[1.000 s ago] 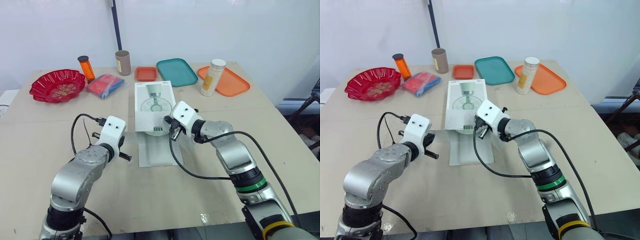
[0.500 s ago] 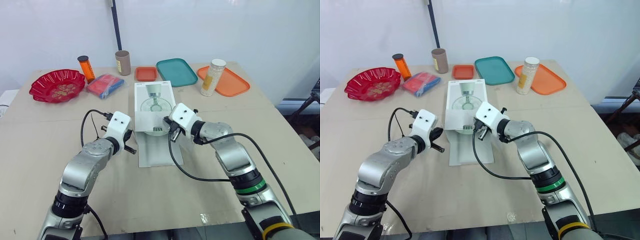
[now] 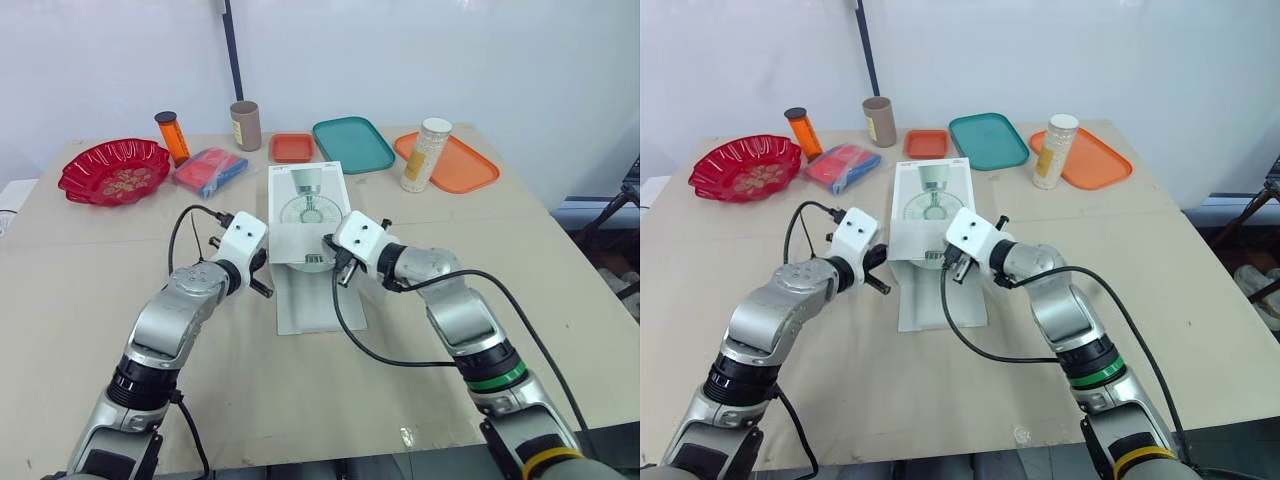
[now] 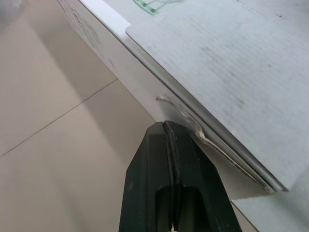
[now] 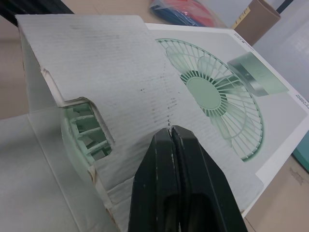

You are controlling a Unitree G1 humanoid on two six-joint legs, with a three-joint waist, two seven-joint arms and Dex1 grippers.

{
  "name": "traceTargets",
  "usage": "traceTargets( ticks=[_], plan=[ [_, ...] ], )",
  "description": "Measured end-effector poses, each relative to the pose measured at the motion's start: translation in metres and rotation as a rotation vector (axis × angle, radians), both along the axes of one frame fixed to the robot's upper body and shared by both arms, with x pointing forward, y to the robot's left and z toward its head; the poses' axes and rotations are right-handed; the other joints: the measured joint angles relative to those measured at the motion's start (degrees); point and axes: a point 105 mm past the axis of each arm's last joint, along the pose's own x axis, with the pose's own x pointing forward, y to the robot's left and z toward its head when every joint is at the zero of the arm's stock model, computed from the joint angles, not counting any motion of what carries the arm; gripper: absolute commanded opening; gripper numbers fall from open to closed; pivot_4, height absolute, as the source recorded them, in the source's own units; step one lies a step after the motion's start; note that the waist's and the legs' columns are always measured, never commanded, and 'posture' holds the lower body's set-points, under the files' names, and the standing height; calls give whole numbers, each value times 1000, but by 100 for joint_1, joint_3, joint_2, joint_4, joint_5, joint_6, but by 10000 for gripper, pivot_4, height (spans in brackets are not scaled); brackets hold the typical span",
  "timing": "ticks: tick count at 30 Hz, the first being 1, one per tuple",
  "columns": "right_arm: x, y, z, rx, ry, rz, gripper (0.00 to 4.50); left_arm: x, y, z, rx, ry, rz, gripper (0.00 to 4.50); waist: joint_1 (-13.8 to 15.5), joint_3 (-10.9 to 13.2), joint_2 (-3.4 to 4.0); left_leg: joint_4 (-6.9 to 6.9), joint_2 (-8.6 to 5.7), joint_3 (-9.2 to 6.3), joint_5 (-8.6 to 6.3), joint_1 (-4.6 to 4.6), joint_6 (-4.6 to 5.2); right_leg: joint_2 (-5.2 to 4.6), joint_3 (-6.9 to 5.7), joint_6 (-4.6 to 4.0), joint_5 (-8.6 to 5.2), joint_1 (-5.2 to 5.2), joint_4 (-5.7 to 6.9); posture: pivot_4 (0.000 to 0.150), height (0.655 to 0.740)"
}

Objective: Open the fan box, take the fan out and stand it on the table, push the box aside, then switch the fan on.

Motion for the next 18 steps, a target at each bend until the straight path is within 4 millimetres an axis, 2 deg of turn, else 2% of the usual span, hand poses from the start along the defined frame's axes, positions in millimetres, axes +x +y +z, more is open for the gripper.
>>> traceTargets(
  ticks=[3, 14, 18],
  plan=[
    [0, -1, 0, 4, 3, -4, 285, -4, -2, -7, 4, 25, -23, 0, 1, 0, 0, 0, 0, -1, 0, 0, 0, 0, -1, 0, 0, 0, 0, 1500, 7255],
    [0, -4, 0, 16, 7, -22, 285, -2, -13, -9, -17, 14, -88, 0, 67, -2, -3, 2, -5, -1, -9, -1, 17, -6, -2, 1, 0, 2, 0, 1500, 7255],
    [0, -4, 0, 14, 5, -24, 285, -2, -9, -7, -20, 15, -62, 0, 72, -2, -4, 2, -5, -1, -10, -1, 17, -6, -2, 1, 0, 1, 0, 1500, 7255]
  ],
)
